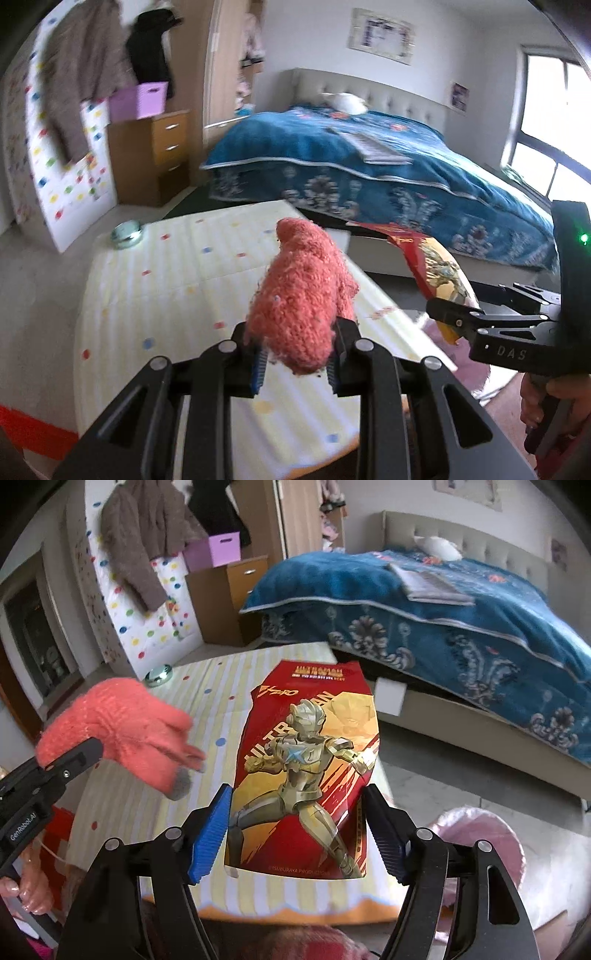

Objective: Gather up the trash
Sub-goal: 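Carry the glove and red packet in both grippers to the wastebasket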

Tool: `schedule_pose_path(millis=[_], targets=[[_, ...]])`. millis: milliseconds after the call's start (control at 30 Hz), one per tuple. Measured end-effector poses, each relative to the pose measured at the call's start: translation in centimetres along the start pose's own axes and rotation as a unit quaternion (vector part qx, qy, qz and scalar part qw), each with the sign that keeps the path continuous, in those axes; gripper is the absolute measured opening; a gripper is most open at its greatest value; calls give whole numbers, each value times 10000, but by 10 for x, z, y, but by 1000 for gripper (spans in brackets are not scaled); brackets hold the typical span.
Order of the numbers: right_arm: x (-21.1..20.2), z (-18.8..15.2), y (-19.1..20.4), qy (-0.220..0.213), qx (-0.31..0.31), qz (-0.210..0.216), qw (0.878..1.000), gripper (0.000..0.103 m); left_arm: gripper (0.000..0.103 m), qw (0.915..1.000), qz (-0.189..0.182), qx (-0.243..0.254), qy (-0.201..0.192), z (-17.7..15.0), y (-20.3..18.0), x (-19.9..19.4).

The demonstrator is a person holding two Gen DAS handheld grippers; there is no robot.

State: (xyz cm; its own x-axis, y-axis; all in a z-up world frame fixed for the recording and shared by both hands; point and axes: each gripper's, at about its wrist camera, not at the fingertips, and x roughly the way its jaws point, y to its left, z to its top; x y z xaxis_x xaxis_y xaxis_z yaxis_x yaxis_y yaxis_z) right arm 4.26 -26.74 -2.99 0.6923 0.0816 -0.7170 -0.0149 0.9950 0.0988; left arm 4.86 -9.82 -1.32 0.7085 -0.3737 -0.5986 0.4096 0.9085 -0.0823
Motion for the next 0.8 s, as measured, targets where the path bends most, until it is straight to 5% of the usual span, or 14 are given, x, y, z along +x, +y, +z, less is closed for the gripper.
schedule_pose_path(millis=[467,800], targets=[[-65,-56,-90,-23,790,-964,9922,72,24,9876,-1061,1149,105,-4,-153,44],[-66,-88,-173,209,1366,-1301,9818,75,24,9778,-1427,1476,422,-8,-223,87]])
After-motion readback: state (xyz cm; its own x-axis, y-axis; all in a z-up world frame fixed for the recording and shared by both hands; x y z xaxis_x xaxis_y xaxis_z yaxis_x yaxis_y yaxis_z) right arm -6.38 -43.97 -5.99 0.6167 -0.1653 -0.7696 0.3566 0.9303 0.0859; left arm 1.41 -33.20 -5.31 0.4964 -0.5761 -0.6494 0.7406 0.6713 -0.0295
